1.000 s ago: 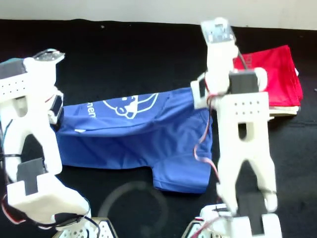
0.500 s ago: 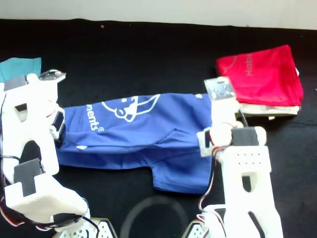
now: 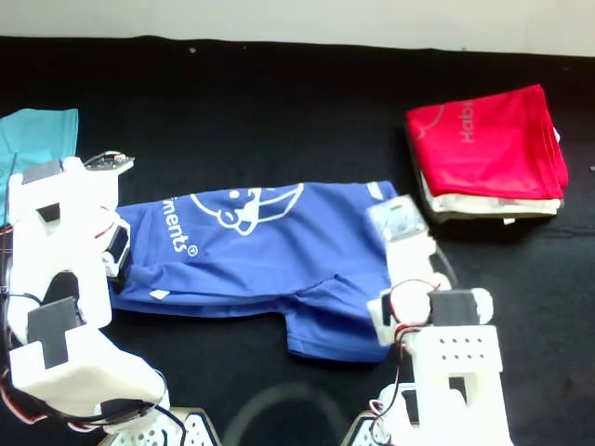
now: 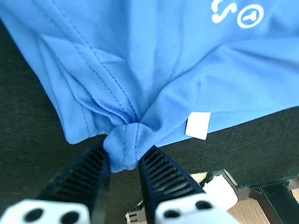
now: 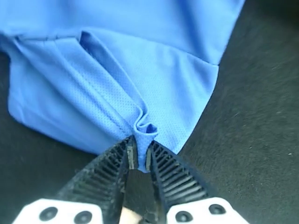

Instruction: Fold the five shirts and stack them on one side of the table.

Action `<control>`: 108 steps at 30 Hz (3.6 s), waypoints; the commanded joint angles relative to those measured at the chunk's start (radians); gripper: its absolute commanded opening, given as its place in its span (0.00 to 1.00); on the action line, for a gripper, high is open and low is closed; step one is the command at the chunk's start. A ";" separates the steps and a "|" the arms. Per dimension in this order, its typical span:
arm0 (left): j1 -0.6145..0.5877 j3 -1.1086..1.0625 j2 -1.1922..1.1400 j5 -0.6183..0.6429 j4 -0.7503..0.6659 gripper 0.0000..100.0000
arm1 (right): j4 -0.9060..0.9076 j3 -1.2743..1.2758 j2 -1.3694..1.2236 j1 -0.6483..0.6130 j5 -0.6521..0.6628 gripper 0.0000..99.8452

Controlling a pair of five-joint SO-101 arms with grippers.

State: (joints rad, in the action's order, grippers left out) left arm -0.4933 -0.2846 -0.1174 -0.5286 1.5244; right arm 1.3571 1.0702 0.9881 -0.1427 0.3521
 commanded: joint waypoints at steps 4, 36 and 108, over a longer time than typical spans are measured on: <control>-0.007 0.004 0.050 -0.005 -0.028 0.01 | -0.093 0.090 0.015 0.002 0.043 0.01; 0.110 0.527 -0.248 0.106 -0.005 0.01 | -0.321 -0.607 -0.676 -0.145 -0.103 0.01; 0.054 1.437 -0.952 0.238 0.236 0.01 | 0.079 -1.741 -1.606 -0.116 -0.170 0.01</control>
State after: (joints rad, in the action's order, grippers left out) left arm -0.4534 1.1485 -1.0748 -0.2938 1.7545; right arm 1.4262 -0.6299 -0.6276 -0.2501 0.1849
